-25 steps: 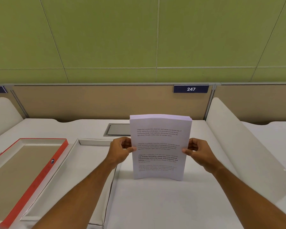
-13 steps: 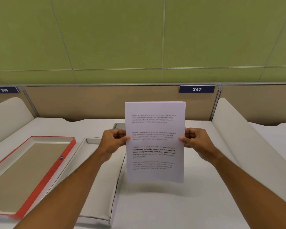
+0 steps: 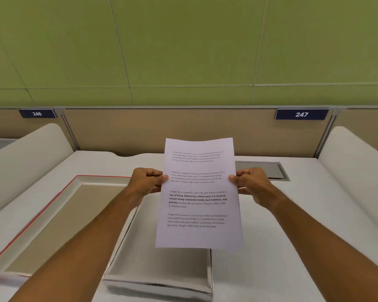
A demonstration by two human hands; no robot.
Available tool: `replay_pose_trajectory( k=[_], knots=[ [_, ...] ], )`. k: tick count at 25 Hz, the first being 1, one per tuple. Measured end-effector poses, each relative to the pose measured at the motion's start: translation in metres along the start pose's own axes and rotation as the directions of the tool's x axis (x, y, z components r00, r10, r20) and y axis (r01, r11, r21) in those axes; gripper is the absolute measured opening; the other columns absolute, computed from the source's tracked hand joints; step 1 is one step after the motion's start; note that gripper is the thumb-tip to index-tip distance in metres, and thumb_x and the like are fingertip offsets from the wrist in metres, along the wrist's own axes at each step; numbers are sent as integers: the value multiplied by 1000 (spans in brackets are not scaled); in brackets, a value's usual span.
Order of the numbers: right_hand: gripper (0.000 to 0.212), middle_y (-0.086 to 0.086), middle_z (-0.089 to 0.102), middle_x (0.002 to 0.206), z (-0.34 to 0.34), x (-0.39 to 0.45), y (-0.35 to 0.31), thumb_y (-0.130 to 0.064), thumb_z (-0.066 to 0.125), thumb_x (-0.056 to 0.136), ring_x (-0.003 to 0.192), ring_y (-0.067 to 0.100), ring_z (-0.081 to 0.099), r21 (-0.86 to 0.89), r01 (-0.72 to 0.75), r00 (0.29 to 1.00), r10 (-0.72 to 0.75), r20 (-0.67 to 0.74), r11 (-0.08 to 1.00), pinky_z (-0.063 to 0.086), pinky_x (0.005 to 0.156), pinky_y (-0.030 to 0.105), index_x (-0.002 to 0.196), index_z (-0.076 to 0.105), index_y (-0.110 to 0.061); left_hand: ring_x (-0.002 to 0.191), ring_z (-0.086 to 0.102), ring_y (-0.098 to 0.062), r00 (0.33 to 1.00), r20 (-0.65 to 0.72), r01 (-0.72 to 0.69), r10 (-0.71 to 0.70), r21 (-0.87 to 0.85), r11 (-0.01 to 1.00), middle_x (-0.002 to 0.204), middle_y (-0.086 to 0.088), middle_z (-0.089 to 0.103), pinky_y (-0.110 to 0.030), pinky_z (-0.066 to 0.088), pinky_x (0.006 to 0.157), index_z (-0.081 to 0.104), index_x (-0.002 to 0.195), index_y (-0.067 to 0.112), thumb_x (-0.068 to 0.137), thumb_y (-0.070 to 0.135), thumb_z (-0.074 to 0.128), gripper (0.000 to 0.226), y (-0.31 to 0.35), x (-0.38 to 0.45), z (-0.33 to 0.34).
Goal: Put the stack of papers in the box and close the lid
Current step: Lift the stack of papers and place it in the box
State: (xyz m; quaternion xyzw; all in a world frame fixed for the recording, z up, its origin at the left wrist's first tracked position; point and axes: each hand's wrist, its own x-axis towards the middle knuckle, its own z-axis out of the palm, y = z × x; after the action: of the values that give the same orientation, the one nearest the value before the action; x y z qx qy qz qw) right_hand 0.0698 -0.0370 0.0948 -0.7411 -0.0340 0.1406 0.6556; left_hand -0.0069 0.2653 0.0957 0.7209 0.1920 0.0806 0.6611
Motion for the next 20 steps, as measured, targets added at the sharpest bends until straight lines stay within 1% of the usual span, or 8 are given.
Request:
replay_pose_trajectory(
  k=[2,6,9,11,14,16,18,20],
  knots=[
    [15,14,76,91,35,7,10,-5,71,85,73,23,75,-41,-84,996,82,-37,996,59,57,28,84,67,10,62,73,-19,996,26,80,-80,18,997,84,-16,73,-25,59,53,65,90,-8,79,-1,75,16,-17,17,-25],
    [26,19,70,83,88,17,32,1,71,83,74,29,72,-79,-239,962,225,-155,968,59,55,31,63,54,1,70,75,-24,972,29,229,-233,117,966,88,-19,75,-31,62,55,64,85,-10,80,-3,74,14,-47,39,-52],
    [10,21,72,91,114,19,54,1,69,84,77,31,73,-115,-345,919,311,-242,931,62,61,38,78,61,3,73,74,-30,950,1,308,-313,171,936,94,-23,74,-38,63,59,63,83,-7,78,-7,75,13,-66,48,-60],
    [9,20,72,91,126,19,64,-1,68,83,80,33,73,-157,-385,899,331,-288,910,63,70,42,80,60,2,74,73,-30,936,9,341,-352,218,914,97,-24,73,-39,63,58,62,81,-7,77,-7,75,14,-78,50,-61],
    [10,16,69,85,137,19,72,-4,66,81,73,29,70,-225,-404,888,321,-330,887,61,61,36,79,58,-1,84,72,-29,933,9,337,-359,323,884,104,-21,73,-30,59,53,61,89,-6,77,1,78,23,-88,50,-58],
    [13,14,68,86,143,19,73,-7,67,81,72,28,69,-272,-421,878,315,-360,865,61,57,34,86,58,-1,86,68,-27,938,-1,318,-345,393,863,108,-18,71,-27,56,54,60,94,-4,77,6,79,27,-91,51,-56],
    [19,14,70,90,147,20,77,-11,68,80,78,31,71,-317,-433,876,310,-370,844,64,65,39,93,59,-1,83,65,-25,940,-8,309,-340,442,842,110,-17,70,-25,53,53,60,96,-2,78,9,79,29,-93,53,-55],
    [16,11,69,88,151,20,79,-12,68,82,82,32,71,-359,-430,881,297,-369,829,64,71,41,89,58,-3,78,65,-24,943,-15,298,-333,486,822,109,-17,71,-24,50,51,59,93,-1,78,11,79,28,-96,54,-54]
  ],
)
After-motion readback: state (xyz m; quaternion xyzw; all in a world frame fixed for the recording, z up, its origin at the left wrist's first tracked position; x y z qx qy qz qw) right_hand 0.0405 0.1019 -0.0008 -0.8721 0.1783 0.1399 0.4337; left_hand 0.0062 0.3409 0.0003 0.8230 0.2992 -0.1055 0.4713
